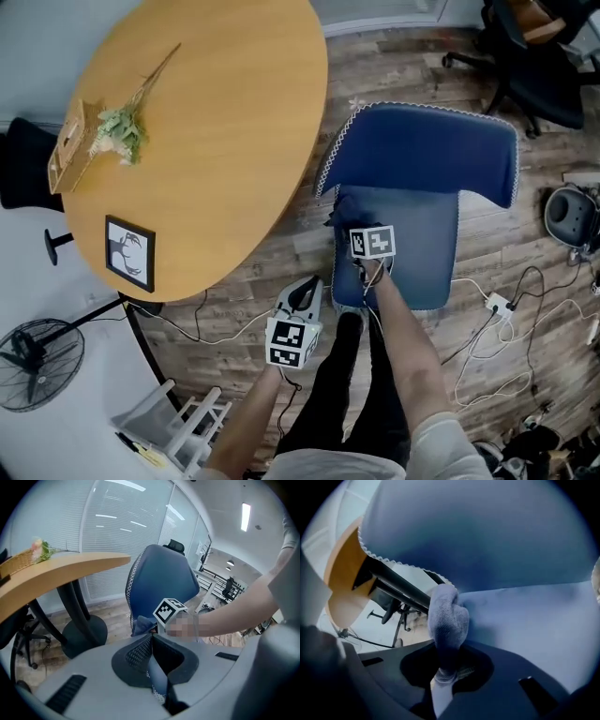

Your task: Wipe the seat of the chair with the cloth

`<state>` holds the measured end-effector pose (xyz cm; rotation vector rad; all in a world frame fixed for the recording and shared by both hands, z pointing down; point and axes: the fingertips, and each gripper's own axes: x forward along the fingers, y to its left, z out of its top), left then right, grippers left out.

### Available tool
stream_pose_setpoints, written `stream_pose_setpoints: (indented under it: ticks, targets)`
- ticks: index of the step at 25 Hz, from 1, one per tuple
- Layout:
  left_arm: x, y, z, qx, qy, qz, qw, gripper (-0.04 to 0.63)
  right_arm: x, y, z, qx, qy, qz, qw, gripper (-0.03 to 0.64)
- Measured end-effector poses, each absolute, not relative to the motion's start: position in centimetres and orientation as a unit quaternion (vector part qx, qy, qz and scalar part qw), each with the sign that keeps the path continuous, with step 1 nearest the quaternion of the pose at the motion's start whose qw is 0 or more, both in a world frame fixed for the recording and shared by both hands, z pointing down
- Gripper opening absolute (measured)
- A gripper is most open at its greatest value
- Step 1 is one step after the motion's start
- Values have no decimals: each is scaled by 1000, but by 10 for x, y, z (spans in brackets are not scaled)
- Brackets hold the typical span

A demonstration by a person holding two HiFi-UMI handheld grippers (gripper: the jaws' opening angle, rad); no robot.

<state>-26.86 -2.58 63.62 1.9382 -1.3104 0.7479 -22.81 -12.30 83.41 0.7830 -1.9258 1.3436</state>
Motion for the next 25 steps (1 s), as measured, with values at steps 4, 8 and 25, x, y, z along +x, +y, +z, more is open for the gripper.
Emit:
stream_pose_setpoints:
  ticks: [4, 8, 25]
  targets:
    - [-264, -9, 643, 738, -495, 294, 351, 28, -202, -125, 860, 314, -717, 514, 352, 61]
    - [-252, -2, 653, 744, -478, 300, 357, 28, -206, -127, 859, 319, -719, 514, 343, 60]
    - [-228, -7, 654, 759, -454, 302, 356, 28, -157, -138, 859, 327, -723, 494, 355, 60]
